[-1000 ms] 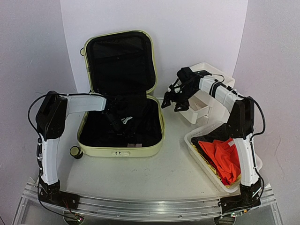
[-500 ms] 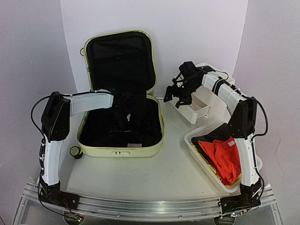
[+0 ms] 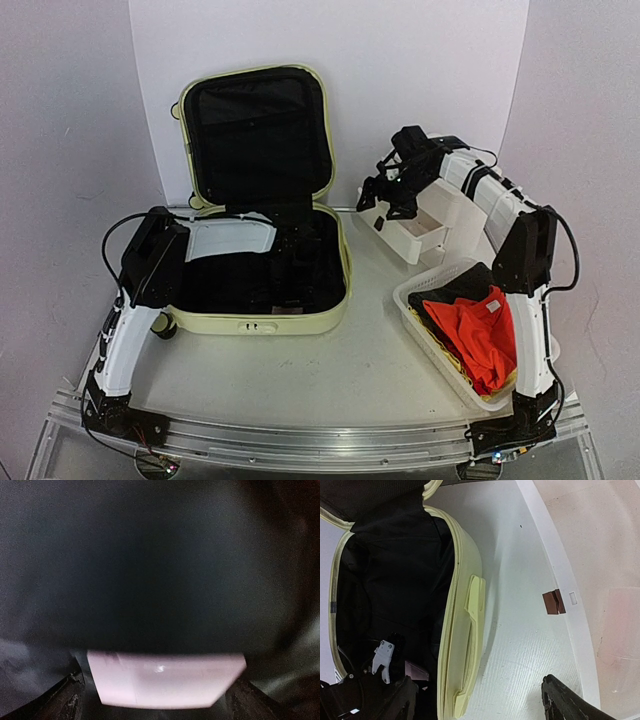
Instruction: Open, take out, and arrange the luggage
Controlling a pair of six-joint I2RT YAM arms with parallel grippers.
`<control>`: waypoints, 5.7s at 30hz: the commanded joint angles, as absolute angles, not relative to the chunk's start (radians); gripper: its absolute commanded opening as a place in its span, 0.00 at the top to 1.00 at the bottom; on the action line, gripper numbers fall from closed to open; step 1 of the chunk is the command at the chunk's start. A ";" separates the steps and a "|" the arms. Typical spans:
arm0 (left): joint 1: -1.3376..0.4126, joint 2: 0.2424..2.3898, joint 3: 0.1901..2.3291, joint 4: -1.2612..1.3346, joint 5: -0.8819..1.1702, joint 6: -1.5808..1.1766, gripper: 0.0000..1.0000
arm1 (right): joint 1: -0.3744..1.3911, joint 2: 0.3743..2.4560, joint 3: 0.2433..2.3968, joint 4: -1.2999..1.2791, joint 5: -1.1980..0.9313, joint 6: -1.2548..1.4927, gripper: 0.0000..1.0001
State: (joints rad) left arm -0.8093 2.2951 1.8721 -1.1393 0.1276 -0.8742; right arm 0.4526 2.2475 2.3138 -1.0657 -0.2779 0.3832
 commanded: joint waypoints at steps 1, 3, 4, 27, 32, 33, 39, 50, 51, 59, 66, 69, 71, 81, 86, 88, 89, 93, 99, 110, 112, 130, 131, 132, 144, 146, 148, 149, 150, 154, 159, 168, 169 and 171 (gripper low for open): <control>-0.812 2.346 1.955 -1.169 0.018 -0.961 0.00 | 0.453 2.198 2.339 -1.045 -0.287 0.400 0.13; -0.818 2.371 1.968 -1.168 -0.034 -1.000 0.01 | 0.453 2.200 2.341 -1.040 -0.287 0.405 0.13; -0.820 2.385 1.975 -1.170 -0.050 -1.017 0.01 | 0.454 2.200 2.341 -1.037 -0.288 0.408 0.13; -0.819 2.102 2.031 -1.133 -0.119 -0.626 0.44 | 0.457 2.181 2.315 -0.969 -0.487 0.453 0.15; -0.815 2.116 2.132 -1.102 -0.012 -0.447 0.43 | 0.456 2.226 2.352 -0.974 -0.612 0.475 0.15; -0.815 2.113 2.149 -1.095 0.010 -0.409 0.43 | 0.457 2.229 2.348 -0.975 -0.635 0.478 0.16; -0.816 2.086 2.168 -0.995 0.149 -0.214 0.41 | 0.455 2.210 2.253 -0.976 -0.773 0.465 0.18; -0.816 2.087 2.165 -0.858 0.152 -0.087 0.39 | 0.454 2.242 2.268 -0.981 -1.053 0.457 0.25; -0.816 2.088 2.170 -0.853 0.137 -0.081 0.39 | 0.453 2.245 2.263 -0.982 -1.053 0.463 0.25; -0.816 2.048 2.116 -0.759 0.101 -0.059 0.40 | 0.449 2.287 2.285 -1.002 -1.031 0.478 0.31; -0.811 2.008 2.049 -0.708 0.089 -0.080 0.40 | 0.378 2.189 2.172 -0.911 -0.941 0.509 0.34; -0.811 1.998 2.036 -0.675 0.100 -0.062 0.40 | 0.379 2.212 2.185 -0.902 -1.016 0.517 0.35; -0.811 2.002 2.041 -0.670 0.100 -0.049 0.40 | 0.389 2.226 2.206 -0.902 -1.044 0.525 0.35; -0.812 2.027 2.078 -0.669 0.125 -0.018 0.40 | 0.445 2.265 2.243 -0.913 -1.095 0.528 0.39; -0.812 2.031 2.082 -0.660 0.132 -0.012 0.40 | 0.463 2.280 2.247 -0.931 -1.111 0.522 0.46; -0.811 2.031 2.084 -0.657 0.133 -0.011 0.39 | 0.469 2.293 2.267 -0.976 -1.090 0.504 0.49; -0.811 2.029 2.083 -0.656 0.135 -0.010 0.39 | 0.470 2.302 2.285 -1.012 -1.072 0.488 0.51; -0.811 2.015 2.070 -0.645 0.160 -0.006 0.39 | 0.474 2.319 2.310 -1.066 -1.038 0.464 0.56; -0.811 1.992 2.045 -0.633 0.203 -0.002 0.38 | 0.485 2.320 2.336 -1.075 -1.008 0.452 0.75; -0.810 1.914 1.988 -0.633 0.080 -0.062 0.01 | 0.455 2.202 2.358 -1.072 -0.617 0.359 1.00; -0.810 1.887 1.957 -0.632 0.069 -0.084 0.01 | 0.433 2.180 2.349 -1.072 -0.516 0.340 1.00; -0.806 1.736 1.798 -0.632 0.028 -0.101 0.01 | 0.419 2.240 2.467 -0.892 0.157 0.009 1.00; -0.805 1.740 1.803 -0.633 0.031 -0.101 0.01 | 0.420 2.255 2.482 -0.875 0.177 -0.020 1.00; -0.804 1.743 1.808 -0.634 0.032 -0.100 0.01 | 0.420 2.269 2.495 -0.866 0.192 -0.036 0.99; -0.783 1.787 1.879 -0.644 0.050 -0.097 0.00 | 0.421 2.209 2.382 -0.790 0.188 0.018 0.19; -0.776 1.796 1.885 -0.644 0.057 -0.097 0.01 | 0.421 2.172 2.331 -0.790 0.087 0.017 0.22; -0.771 1.804 1.894 -0.645 0.065 -0.098 0.01 | 0.424 2.138 2.275 -0.790 -0.039 0.024 0.26; -0.769 1.809 1.900 -0.644 0.069 -0.098 0.01 | 0.428 2.127 2.252 -0.790 -0.089 0.028 0.28; -0.766 1.813 1.904 -0.644 0.072 -0.098 0.01 | 0.435 2.121 2.235 -0.790 -0.124 0.029 0.31; -0.754 1.834 1.919 -0.644 0.092 -0.106 0.01 | 0.482 2.129 2.196 -0.796 -0.217 0.008 0.37; -0.746 1.837 1.913 -0.644 0.097 -0.114 0.01 | 0.556 2.174 2.189 -0.810 -0.154 -0.059 0.41; -0.720 1.817 1.884 -0.645 0.100 -0.139 0.01 | 0.572 2.321 2.261 -0.847 0.128 0.048 0.40; -0.718 1.815 1.882 -0.645 0.103 -0.140 0.01 | 0.571 2.331 2.268 -0.847 0.170 0.056 0.41; -0.711 1.811 1.877 -0.644 0.105 -0.142 0.01 | 0.570 2.347 2.279 -0.847 0.234 0.058 0.42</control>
